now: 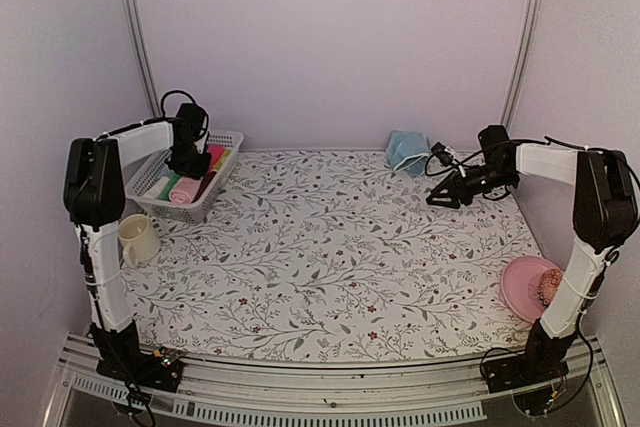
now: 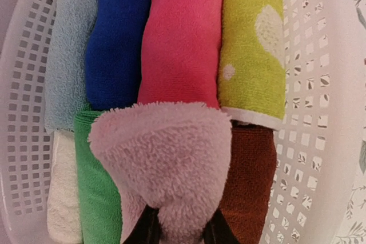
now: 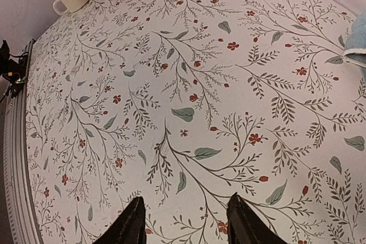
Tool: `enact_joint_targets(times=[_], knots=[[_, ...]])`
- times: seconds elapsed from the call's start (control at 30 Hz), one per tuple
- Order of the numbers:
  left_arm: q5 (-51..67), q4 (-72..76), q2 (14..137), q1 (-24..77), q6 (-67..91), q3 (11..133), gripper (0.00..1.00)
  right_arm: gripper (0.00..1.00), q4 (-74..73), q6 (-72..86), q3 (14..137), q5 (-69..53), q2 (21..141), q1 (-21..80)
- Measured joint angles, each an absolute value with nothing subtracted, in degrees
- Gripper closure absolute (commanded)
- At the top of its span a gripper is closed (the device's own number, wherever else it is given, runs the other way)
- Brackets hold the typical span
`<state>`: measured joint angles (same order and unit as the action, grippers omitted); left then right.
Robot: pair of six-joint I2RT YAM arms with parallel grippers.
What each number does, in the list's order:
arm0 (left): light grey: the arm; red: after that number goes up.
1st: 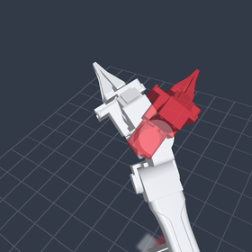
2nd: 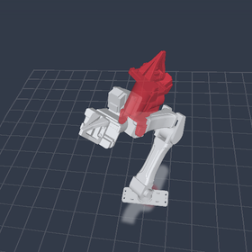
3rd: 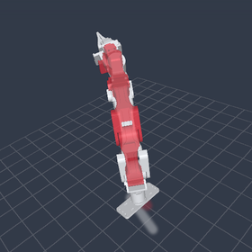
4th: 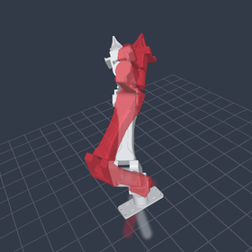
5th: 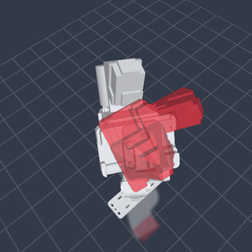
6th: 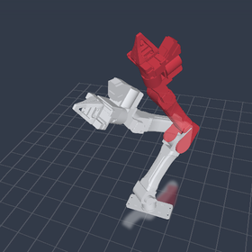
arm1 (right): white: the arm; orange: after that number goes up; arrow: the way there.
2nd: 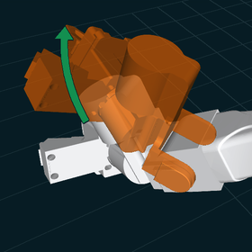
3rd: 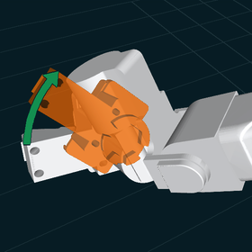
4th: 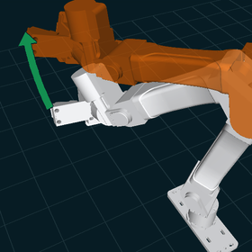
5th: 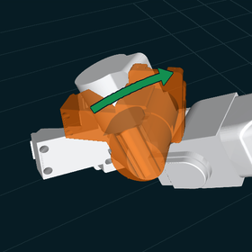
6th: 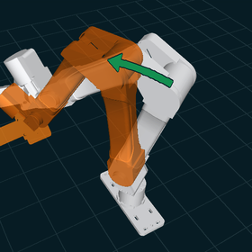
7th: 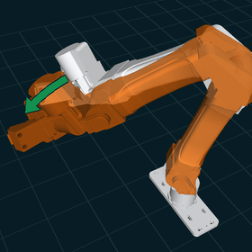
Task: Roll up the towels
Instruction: Place the towel in the bin.
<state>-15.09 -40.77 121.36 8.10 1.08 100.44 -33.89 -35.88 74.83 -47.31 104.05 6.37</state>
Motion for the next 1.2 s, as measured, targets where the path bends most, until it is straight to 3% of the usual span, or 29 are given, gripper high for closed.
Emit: enact_joint_targets(times=[0.57,1.2], knots=[[-20.88,-48.75,122.5,13.17,1.72,104.25,0.9,0.53,-34.33,-36.03,74.83,-47.29,104.33,6.37],[-13.8,-49.06,122.3,12.21,3.2,104.64,0.9,0.53,-34.46,-36.1,74.83,-47.27,104.33,6.37]])
